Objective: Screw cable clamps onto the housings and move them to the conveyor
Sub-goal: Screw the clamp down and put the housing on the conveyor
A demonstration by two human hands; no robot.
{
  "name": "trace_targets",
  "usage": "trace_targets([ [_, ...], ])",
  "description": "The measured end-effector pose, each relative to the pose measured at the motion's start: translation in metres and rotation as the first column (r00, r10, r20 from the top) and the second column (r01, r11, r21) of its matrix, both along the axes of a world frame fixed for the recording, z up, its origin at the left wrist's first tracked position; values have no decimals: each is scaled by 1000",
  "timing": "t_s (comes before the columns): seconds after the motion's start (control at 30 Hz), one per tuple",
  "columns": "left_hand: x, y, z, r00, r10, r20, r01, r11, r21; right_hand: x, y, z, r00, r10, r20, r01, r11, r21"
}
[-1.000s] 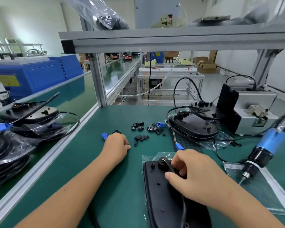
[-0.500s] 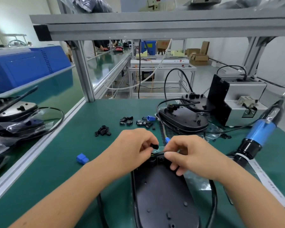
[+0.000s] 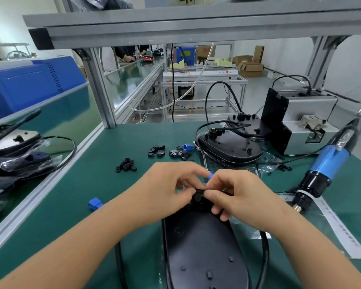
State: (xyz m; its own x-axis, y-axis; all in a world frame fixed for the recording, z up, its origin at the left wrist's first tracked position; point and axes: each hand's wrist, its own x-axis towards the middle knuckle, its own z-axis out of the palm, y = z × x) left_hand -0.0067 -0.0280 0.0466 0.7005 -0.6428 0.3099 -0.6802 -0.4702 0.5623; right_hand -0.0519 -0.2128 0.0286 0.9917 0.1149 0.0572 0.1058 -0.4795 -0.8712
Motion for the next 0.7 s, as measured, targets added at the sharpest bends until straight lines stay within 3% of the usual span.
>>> trace_targets([
  [0.1,9,6,-2,940,100,-327,-136,987,-89,1,-1,-2,1000,-21,-6,21,1000,10],
  [0.23,16,6,-7,852,147,-502,-183,983,-23,3,-2,-3,1000,-25,-17,26,1000,12],
  [0.4,12,1,-11,834,128,-536,-214,972,-101,3,-2,-8,999,-50,-11,50,997,66],
  [0.7,6,-14,-13,873,238,-427,-279,960,-35,4,-3,-14,998,-67,-22,69,991,118],
])
